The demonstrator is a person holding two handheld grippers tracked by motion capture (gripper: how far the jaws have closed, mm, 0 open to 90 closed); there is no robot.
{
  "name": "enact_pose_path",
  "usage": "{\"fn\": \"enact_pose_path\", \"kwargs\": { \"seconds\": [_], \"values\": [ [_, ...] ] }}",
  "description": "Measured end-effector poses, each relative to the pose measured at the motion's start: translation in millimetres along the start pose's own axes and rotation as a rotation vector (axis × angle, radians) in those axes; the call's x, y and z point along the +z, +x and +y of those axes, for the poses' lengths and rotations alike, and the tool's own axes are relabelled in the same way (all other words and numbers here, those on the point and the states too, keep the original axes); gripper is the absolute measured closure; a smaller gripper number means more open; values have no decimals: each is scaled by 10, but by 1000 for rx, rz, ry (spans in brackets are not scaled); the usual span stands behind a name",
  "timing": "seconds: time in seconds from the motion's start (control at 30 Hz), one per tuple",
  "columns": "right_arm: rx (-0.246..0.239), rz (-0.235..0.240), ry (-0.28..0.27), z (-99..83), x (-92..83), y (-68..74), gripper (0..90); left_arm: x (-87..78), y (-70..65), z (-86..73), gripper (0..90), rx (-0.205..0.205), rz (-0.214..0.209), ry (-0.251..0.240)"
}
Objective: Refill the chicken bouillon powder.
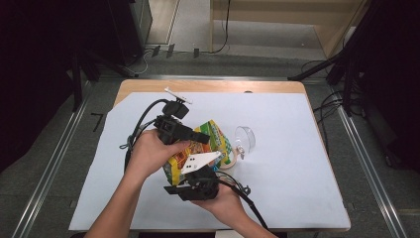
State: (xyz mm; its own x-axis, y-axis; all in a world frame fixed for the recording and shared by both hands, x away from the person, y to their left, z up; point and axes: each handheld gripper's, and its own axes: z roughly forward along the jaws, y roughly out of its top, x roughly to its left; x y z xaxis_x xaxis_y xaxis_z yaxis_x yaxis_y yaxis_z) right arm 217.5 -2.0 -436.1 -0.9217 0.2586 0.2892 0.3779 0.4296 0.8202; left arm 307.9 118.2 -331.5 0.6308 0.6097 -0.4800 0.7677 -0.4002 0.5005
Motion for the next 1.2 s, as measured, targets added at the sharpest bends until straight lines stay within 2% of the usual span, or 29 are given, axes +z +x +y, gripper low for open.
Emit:
{"fn": "enact_pose_path", "kwargs": {
  "seconds": [0.17, 0.37, 0.47, 0.6, 0.87, 1.2],
  "values": [
    [11, 4, -8, 11, -2, -22, 721, 31, 36, 66, 771, -4, -14, 20],
    [36, 12, -26, 64, 2, -91, 726, 25, 39, 133, 787, -7, 0, 10],
    [49, 11, -32, 57, 27, -109, 725, 28, 39, 119, 794, -8, 7, 6],
    [32, -10, -21, 13, 61, -104, 719, 17, 25, 82, 794, -7, -2, 1],
    [37, -10, -19, -21, 83, -109, 701, 2, -10, 40, 773, 0, 5, -6],
    [58, 24, -38, 35, 26, -69, 720, 7, -6, 48, 769, 2, -2, -19]
  ]
}}
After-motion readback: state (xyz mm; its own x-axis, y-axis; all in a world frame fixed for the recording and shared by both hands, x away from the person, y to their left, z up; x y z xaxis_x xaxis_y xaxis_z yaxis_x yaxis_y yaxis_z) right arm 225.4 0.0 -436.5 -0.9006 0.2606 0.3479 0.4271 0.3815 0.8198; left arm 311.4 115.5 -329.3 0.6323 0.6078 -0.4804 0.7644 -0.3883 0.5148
